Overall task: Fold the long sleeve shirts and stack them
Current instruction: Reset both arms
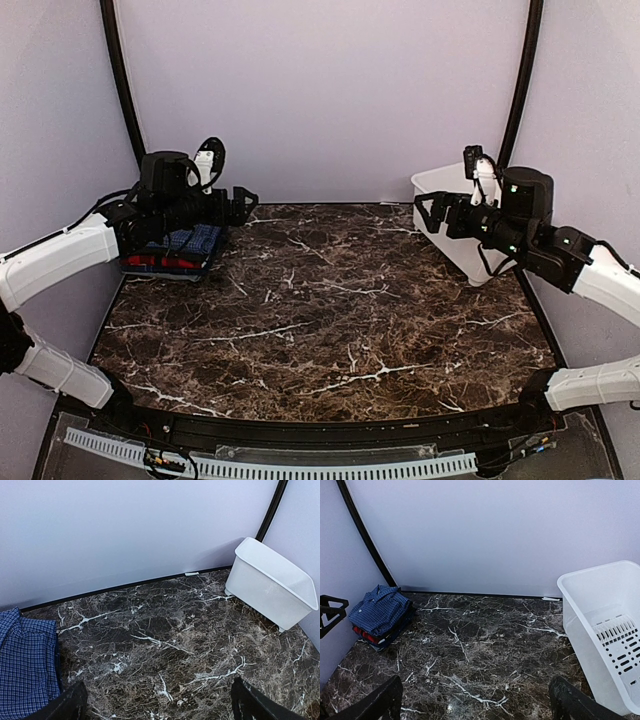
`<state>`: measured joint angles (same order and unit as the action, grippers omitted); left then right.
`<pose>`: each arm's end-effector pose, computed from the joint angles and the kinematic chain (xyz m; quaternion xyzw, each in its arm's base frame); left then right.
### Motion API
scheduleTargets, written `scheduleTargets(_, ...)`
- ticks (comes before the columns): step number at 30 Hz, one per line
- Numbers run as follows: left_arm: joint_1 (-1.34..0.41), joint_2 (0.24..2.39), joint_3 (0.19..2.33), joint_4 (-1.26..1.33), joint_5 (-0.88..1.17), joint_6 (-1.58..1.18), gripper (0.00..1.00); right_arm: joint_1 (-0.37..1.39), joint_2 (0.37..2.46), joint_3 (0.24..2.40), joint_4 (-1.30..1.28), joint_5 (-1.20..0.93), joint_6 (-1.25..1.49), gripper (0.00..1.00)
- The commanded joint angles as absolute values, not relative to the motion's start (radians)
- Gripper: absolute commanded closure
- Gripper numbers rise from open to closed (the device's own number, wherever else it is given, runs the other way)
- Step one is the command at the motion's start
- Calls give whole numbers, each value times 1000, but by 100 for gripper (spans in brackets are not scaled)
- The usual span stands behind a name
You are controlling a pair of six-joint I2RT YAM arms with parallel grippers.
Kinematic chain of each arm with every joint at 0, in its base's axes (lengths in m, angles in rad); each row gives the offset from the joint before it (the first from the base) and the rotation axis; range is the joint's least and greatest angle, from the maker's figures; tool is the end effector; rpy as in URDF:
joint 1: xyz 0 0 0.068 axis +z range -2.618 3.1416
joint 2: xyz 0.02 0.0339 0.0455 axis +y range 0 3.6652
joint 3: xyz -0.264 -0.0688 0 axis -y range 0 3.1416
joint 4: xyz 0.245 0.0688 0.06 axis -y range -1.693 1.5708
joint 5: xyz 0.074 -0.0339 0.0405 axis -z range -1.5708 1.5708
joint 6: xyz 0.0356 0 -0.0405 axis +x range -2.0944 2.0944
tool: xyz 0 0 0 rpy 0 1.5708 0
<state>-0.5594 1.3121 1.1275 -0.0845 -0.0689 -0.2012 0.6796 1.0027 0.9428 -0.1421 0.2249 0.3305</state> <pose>0.2640 -0.1624 0.3536 0.1211 0.7861 -0.1993 0.5724 0.1859 0.1400 0.3594 -0.0638 0.7705 0.2279 0.5918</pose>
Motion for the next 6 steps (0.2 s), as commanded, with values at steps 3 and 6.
scheduleTargets(3, -563, 1293, 1118, -92, -67, -189, 1, 675, 1000, 949, -107, 232, 328, 1)
scheduleTargets(6, -563, 1294, 1119, -93, -66, -189, 1, 675, 994, 944, -100, 232, 331, 1)
